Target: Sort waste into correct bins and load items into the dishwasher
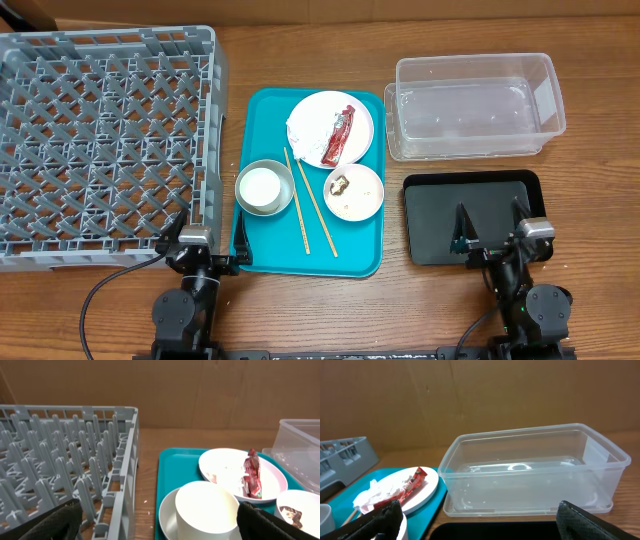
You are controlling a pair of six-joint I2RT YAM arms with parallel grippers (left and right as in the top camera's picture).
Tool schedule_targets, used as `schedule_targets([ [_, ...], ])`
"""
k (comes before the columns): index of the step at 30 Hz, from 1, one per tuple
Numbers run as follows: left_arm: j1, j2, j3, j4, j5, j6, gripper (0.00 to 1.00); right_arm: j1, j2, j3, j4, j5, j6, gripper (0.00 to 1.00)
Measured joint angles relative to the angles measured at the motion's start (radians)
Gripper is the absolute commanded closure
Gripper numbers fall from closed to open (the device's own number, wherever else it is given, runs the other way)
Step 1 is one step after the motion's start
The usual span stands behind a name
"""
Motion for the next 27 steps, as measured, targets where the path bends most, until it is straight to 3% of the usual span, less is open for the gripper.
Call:
schedule_targets([
  [6,0.0,0.002,0.104,-0.235,-0.001,-0.016,0.0,0.0,0.005,0.035,-0.122,0.001,0.091,0.0],
  [12,0.0,0.121,0.358,-0.48,-0.033,-0.016,0.0,0.0,0.148,0.269,-0.288,-0.002,0.121,0.0],
  [22,0.0,0.586,0.799,-0.819,-0.042,-0.019,0.0,0.0,0.703,0.768,-0.609,-0.025,0.132,0.0],
  [27,0.0,0.773,0.996,-1.01,-0.041,-0.027,0.0,0.0,0.993,1.065,-0.898,-0.03,0.128,0.0],
])
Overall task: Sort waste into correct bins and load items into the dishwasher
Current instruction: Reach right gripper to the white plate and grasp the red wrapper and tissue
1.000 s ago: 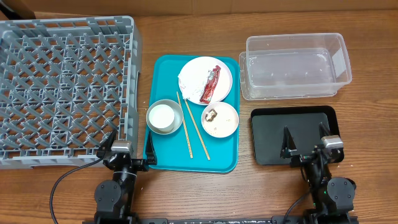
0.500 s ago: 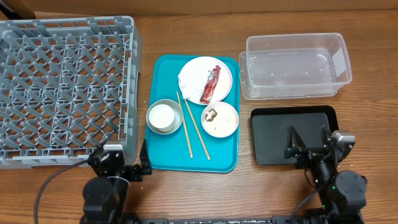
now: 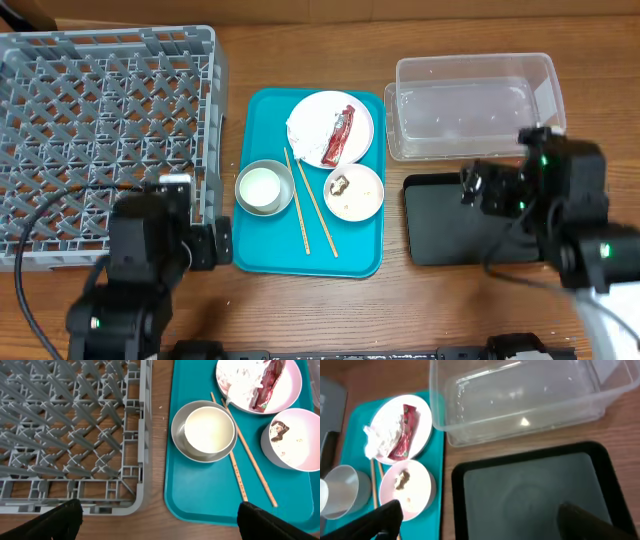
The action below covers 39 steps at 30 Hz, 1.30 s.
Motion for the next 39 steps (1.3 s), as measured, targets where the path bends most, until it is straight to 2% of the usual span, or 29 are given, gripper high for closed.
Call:
schedule_targets([
  [3,0.0,0.062,0.045,-0.041,0.027,-0.011,0.0,0.0,0.134,0.118,-0.066,-0.004,-0.008,0.0],
  [8,0.003,0.087,0.055,-0.043,0.048,-0.027,0.0,0.0,0.202,0.129,0.031,-0.056,-0.016,0.0],
  [11,0.048,0.1,0.068,-0.052,0.06,-0.038,0.0,0.009,0.23,0.156,0.013,-0.072,-0.016,0.02],
  [15,0.175,0.155,0.106,-0.058,0.067,-0.042,0.0,0.092,0.343,0.3,-0.028,-0.078,-0.016,0.02],
  [20,0.266,0.208,0.113,-0.079,0.068,-0.045,0.0,0.233,0.545,0.502,-0.011,-0.068,-0.016,0.02],
  [25,0.29,0.216,0.113,-0.08,0.068,-0.053,0.0,0.354,0.797,0.741,0.013,-0.008,-0.011,0.0],
  [27,0.29,0.216,0.113,-0.076,0.075,-0.056,0.0,0.383,0.879,0.793,0.076,0.004,-0.004,0.0],
  [32,0.29,0.216,0.113,-0.056,0.079,-0.061,0.0,0.434,1.023,0.802,0.139,0.05,0.056,0.0],
  [36,0.29,0.216,0.113,-0.037,0.099,-0.058,0.0,0.46,1.146,0.802,0.143,0.106,0.179,0.0],
  [39,0.29,0.216,0.113,0.012,0.137,0.002,0.0,0.46,1.215,0.802,0.144,0.106,0.249,0.0],
])
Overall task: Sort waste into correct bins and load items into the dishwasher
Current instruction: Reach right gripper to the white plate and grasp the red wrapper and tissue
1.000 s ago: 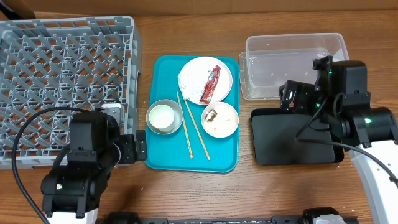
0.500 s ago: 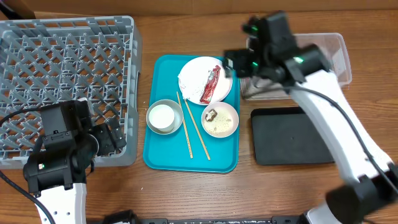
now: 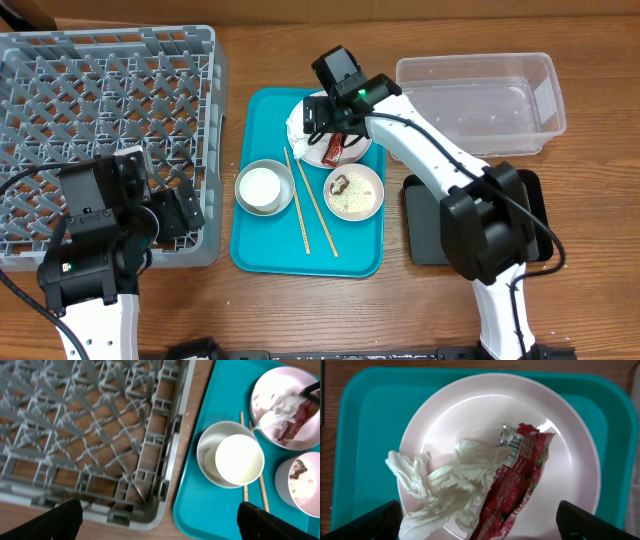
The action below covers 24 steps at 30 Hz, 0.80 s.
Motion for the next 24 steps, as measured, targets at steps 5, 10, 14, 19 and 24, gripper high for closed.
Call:
schedule_targets([
  [5,0.0,0.063,0.095,-0.036,0.016,0.058,0.0,0.0,0.047,0.0,0.005,-0.022,0.043,0.0],
  [10,0.0,0.206,0.274,-0.104,0.019,0.086,0.0,0.0,0.059,0.0,0.037,-0.06,0.096,0.0],
  [14,0.0,0.258,0.301,-0.119,0.046,0.086,0.0,0.0,0.081,0.0,0.055,-0.08,0.134,0.0],
  [19,0.0,0.266,0.301,-0.139,0.056,0.086,0.0,0.002,0.103,0.0,0.052,-0.08,0.193,0.14],
  [24,0.0,0.266,0.301,-0.142,0.059,0.086,0.0,0.02,0.113,0.0,0.039,-0.081,0.214,0.55],
])
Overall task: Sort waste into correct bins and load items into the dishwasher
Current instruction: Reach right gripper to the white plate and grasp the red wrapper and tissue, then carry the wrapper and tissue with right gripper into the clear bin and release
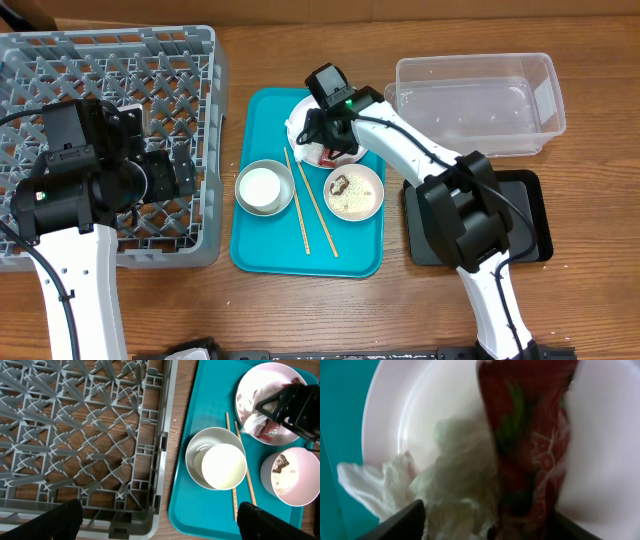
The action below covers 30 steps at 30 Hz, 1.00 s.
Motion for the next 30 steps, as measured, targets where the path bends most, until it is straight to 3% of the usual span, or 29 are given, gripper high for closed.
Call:
schedule_targets([
  [6,0.0,0.0,0.0,-0.001,0.0,0.0,0.0,0.013,0.0,0.0,-0.019,-0.002,0.01,0.85],
  [12,0.0,0.0,0.0,-0.004,0.0,0.0,0.0,0.005,0.0,0.011,-0.082,0.01,0.004,0.96],
  [19,0.0,0.0,0.0,-0.004,0.0,0.0,0.0,-0.074,-0.043,0.1,-0.196,0.05,-0.076,0.96],
  [23,0.0,0.0,0.0,-0.004,0.0,0.0,0.0,-0.194,-0.226,0.127,-0.215,0.08,-0.124,0.96],
  [30,0.0,0.0,0.0,-0.004,0.0,0.0,0.0,-0.388,-0.296,0.133,-0.316,0.134,-0.142,0.96],
])
